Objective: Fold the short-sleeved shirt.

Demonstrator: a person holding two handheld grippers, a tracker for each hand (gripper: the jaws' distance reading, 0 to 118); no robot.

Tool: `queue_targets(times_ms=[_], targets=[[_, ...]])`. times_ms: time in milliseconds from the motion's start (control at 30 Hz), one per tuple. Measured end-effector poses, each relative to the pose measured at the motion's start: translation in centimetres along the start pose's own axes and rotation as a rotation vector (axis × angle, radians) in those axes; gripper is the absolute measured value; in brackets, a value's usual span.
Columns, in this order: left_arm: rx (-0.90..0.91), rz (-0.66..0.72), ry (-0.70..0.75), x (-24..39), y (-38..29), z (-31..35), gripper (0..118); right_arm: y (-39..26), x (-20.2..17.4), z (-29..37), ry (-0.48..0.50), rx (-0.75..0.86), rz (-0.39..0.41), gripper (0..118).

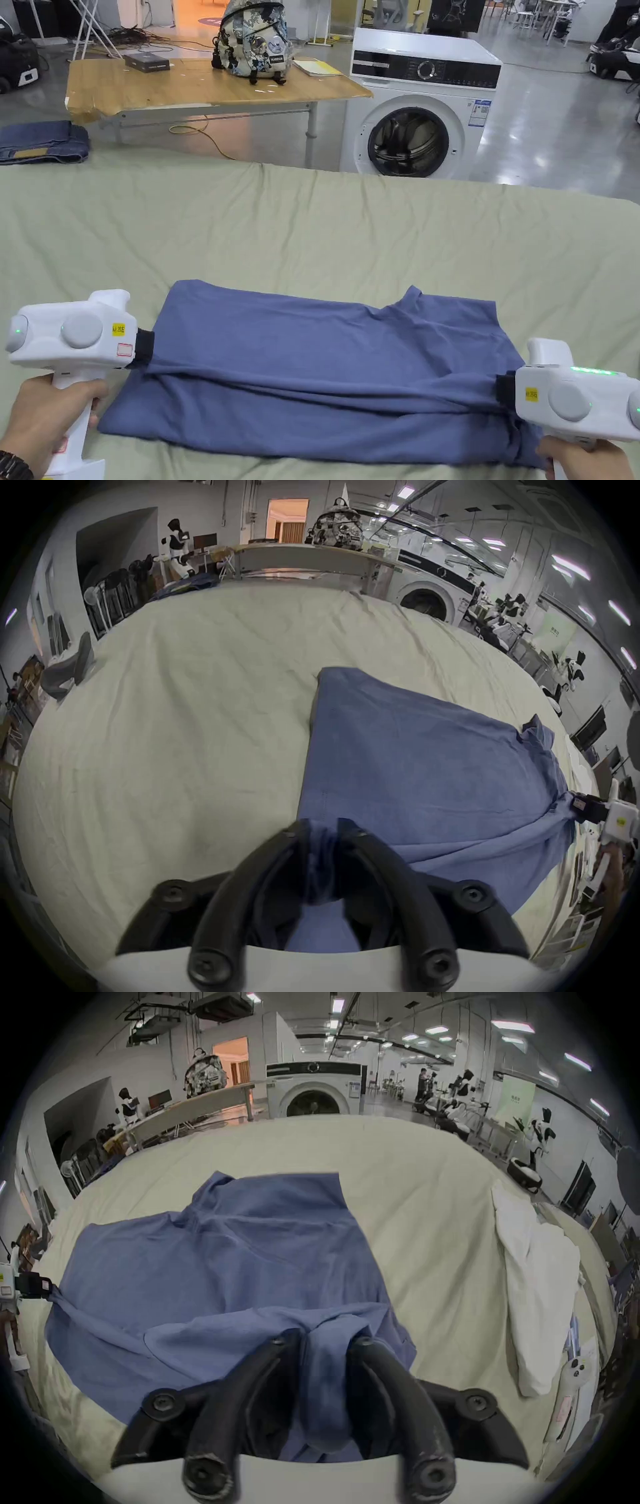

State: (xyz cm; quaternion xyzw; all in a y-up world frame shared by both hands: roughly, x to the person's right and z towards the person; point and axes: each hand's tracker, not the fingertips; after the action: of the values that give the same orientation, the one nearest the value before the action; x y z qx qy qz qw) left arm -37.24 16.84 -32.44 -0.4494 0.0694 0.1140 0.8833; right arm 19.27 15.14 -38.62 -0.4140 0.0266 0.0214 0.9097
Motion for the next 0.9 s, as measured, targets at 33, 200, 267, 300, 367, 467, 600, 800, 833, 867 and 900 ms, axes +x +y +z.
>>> queue_targets(times_ms=[33,200,267,300,367,467,600,800,833,867,900], targets=[[0.014,-0.006,-0.001,0.1,0.0,0.4,39,0.1,-0.1,0.6,-0.004,0.031,0.000,62],[0.123,-0.002,-0.055,1.0,-0.4,3.5,50,0.0,-1.3,4.2,0.003,0.206,0.004,69],[0.167,-0.018,-0.056,1.4,-0.9,4.6,50,-0.2,-2.0,5.7,-0.006,0.271,0.010,69],[0.211,-0.033,-0.058,1.7,-1.3,5.3,49,-0.4,-2.4,6.4,-0.009,0.303,0.009,69],[0.266,-0.056,-0.063,2.3,-2.2,6.6,49,-0.8,-3.2,7.9,-0.014,0.356,-0.005,69],[0.349,-0.065,-0.056,3.0,-3.9,8.2,39,-1.7,-4.5,9.7,-0.018,0.422,-0.030,40],[0.421,-0.089,-0.013,3.9,-6.3,10.0,0,-2.9,-5.7,10.8,-0.004,0.484,-0.061,0],[0.431,-0.082,-0.027,2.3,-8.1,10.7,0,-3.9,-7.5,13.4,0.032,0.513,-0.047,0],[0.426,-0.073,-0.025,1.9,-8.3,10.8,0,-4.0,-7.8,13.6,0.028,0.511,-0.034,0],[0.415,-0.068,-0.027,1.5,-8.3,10.7,0,-4.2,-7.9,13.8,0.033,0.512,-0.028,0],[0.402,-0.062,-0.022,1.0,-8.4,10.6,0,-4.3,-8.1,14.1,0.043,0.520,-0.025,0]])
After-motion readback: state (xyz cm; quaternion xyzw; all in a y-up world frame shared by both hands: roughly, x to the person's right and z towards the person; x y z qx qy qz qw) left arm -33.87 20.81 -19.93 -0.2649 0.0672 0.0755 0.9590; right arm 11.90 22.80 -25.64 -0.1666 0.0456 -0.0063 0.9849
